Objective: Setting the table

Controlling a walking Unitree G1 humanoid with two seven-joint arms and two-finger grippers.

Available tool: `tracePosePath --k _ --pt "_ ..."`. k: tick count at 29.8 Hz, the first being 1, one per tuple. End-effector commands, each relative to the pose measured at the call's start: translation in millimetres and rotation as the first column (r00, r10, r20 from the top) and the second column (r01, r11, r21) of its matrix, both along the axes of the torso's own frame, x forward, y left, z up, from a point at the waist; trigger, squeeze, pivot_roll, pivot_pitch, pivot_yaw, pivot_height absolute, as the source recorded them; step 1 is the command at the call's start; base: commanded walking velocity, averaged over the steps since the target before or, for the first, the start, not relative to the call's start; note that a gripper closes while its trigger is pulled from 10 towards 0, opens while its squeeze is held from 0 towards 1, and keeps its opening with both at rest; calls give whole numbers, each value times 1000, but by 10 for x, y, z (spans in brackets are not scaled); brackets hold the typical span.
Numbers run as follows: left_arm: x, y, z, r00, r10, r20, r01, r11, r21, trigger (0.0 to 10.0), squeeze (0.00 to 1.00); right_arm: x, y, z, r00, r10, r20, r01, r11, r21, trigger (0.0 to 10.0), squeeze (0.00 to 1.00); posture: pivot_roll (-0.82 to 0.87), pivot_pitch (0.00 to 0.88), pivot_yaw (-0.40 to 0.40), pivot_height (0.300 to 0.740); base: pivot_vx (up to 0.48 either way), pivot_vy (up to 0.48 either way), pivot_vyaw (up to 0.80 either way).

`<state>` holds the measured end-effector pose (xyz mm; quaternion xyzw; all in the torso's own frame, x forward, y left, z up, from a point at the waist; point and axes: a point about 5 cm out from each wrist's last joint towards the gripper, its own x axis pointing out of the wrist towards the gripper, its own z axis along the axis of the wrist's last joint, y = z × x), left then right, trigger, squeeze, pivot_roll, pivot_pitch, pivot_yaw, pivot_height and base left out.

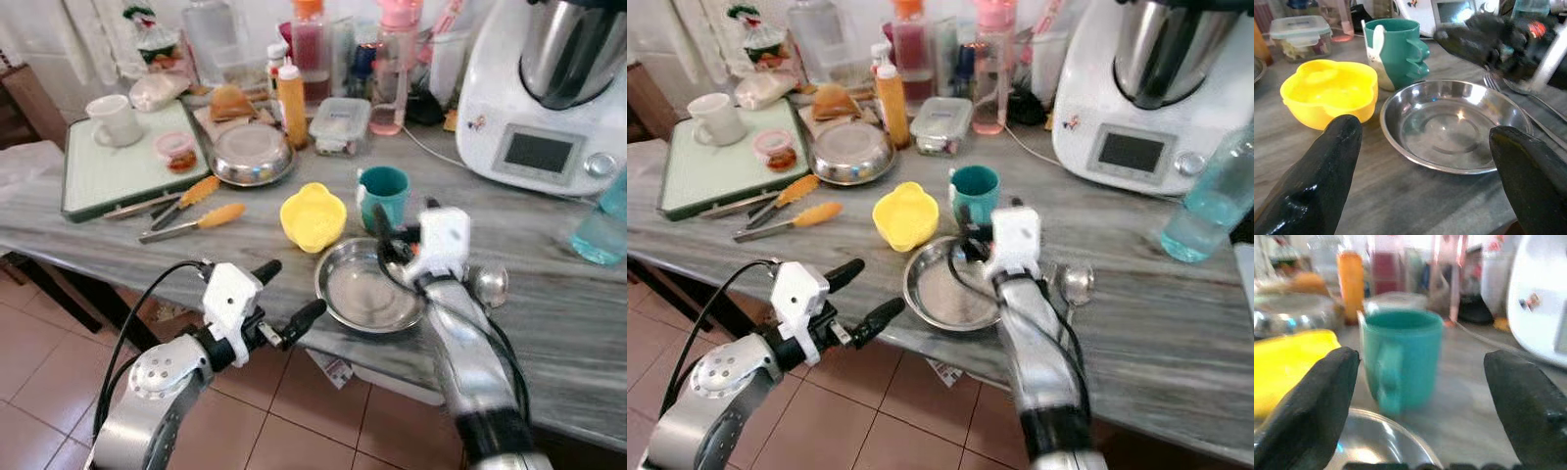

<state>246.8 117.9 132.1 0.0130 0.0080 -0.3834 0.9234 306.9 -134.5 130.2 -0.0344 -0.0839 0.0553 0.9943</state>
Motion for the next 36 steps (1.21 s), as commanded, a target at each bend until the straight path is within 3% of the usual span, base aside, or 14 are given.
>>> tracePosePath --k 1,4,11,21,24,28,32,36 --pt "13 7 3 1000 4 9 -5 1000 9 10000 0 -15 -5 66 1000 -4 23 4 1000 -6 10000 1000 -11 15 73 740 0 0 0" --pt "65 -37 -12 1000 0 14 0 1000 -6 10000 0 -233 -231 -42 996 -84 7 84 995 -57 10000 1000 -49 0 69 740 0 0 0" --pt "133 -101 -12 1000 -5 29 6 1000 -25 10000 0 -450 -429 -54 986 -168 -16 166 981 -99 10000 1000 -80 0 67 740 0 0 0" --pt "171 -99 -74 1000 2 26 -1 999 -41 10000 0 -719 -448 -66 980 -188 -64 181 978 -102 10000 1000 -106 0 62 740 0 0 0" --pt "237 1 -116 993 116 35 -115 993 -19 10000 0 -783 -435 -69 976 -200 -81 193 977 -89 10000 1000 -108 0 60 740 0 0 0" --pt "297 177 -136 957 282 73 -283 959 1 10000 0 -845 -427 -50 977 -189 -101 184 981 -54 10000 1000 -115 0 58 740 0 0 0" --pt "312 391 -94 879 466 102 -468 884 -2 10000 0 -911 -463 -58 975 -193 -114 186 980 -64 10000 1000 -109 0 44 740 0 0 0" --pt "237 635 -147 785 606 129 -614 789 24 10000 0 -965 -545 -72 965 -222 -140 216 975 -60 10000 1000 -103 0 31 740 0 0 0"
